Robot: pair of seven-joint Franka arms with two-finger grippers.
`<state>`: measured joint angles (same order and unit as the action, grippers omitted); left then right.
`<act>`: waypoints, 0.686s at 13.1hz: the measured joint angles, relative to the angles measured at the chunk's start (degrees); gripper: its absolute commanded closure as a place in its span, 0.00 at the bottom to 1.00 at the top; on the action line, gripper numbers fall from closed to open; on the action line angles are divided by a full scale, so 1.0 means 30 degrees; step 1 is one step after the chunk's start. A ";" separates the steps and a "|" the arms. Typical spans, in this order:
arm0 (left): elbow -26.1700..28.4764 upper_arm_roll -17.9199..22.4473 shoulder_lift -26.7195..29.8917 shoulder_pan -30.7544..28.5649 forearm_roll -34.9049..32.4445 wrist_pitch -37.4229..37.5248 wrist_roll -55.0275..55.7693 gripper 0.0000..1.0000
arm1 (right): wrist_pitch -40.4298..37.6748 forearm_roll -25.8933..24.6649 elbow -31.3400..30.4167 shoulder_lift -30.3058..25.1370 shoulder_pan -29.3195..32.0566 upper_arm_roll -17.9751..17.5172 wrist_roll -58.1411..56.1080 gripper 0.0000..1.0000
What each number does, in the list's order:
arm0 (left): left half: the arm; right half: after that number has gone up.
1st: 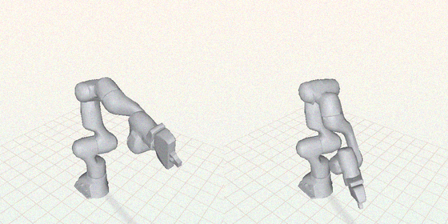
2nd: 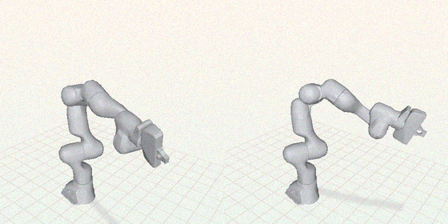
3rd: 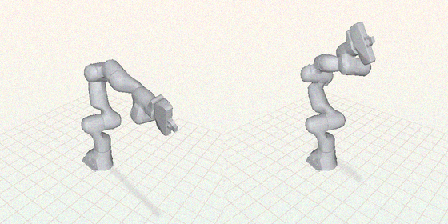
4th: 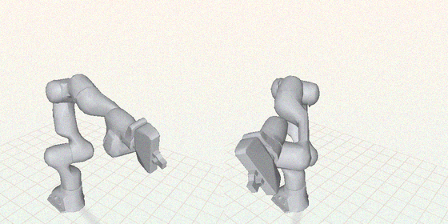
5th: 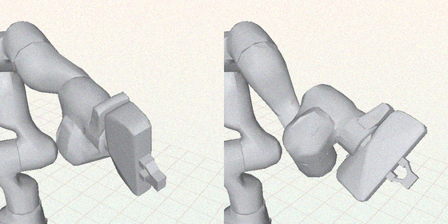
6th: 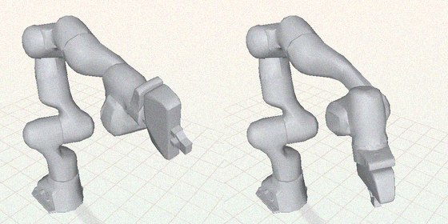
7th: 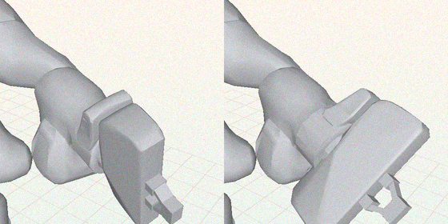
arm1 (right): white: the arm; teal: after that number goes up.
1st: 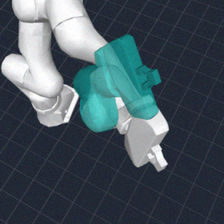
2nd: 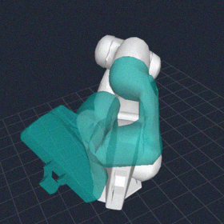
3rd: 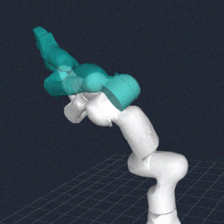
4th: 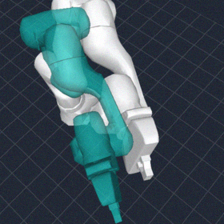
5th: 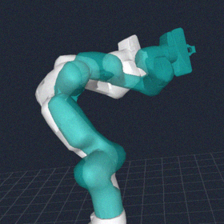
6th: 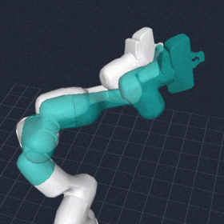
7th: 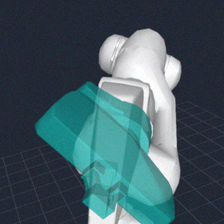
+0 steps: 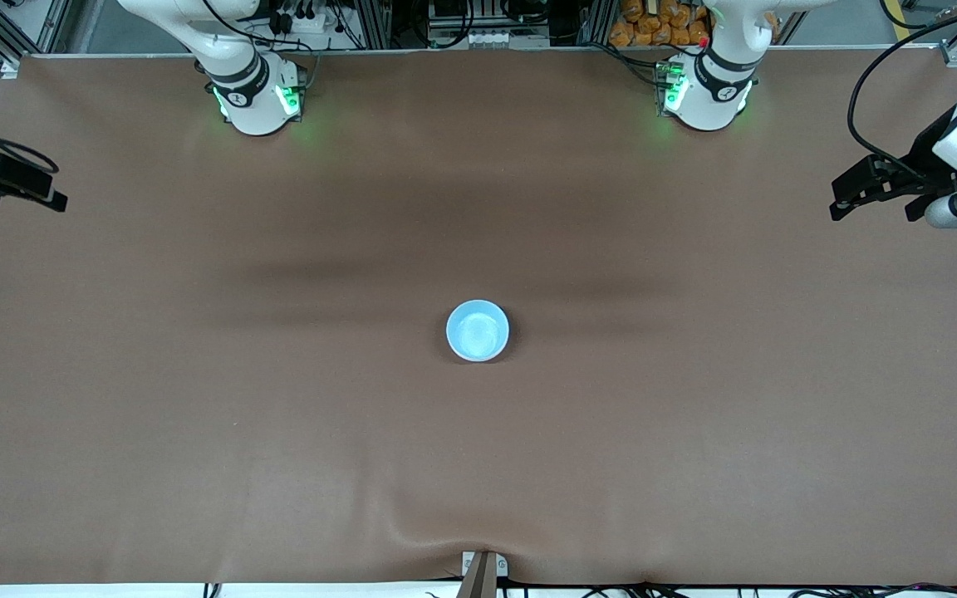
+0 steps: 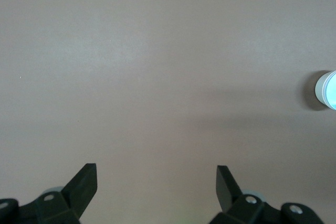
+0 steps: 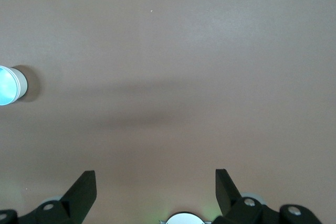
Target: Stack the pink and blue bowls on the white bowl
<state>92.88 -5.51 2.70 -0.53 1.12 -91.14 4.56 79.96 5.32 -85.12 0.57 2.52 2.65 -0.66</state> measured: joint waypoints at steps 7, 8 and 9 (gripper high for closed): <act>0.0000 0.0040 -0.0179 -0.0044 0.0000 0.0020 0.0000 0.00 | 0.0030 -0.0908 -0.0023 -0.0031 -0.0015 -0.0356 0.0891 0.00; 0.0000 0.0041 -0.0182 -0.0044 0.0000 0.0021 0.0000 0.00 | 0.0030 -0.1159 -0.0047 -0.0030 -0.0014 -0.0381 0.0892 0.00; 0.0000 0.0040 -0.0182 -0.0044 0.0000 0.0021 0.0000 0.00 | 0.0030 -0.1312 -0.0065 -0.0030 -0.0015 -0.0424 0.0892 0.00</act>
<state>92.88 -5.39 2.16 -0.66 1.12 -91.08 4.56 80.05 1.38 -85.31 0.48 2.47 1.38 2.01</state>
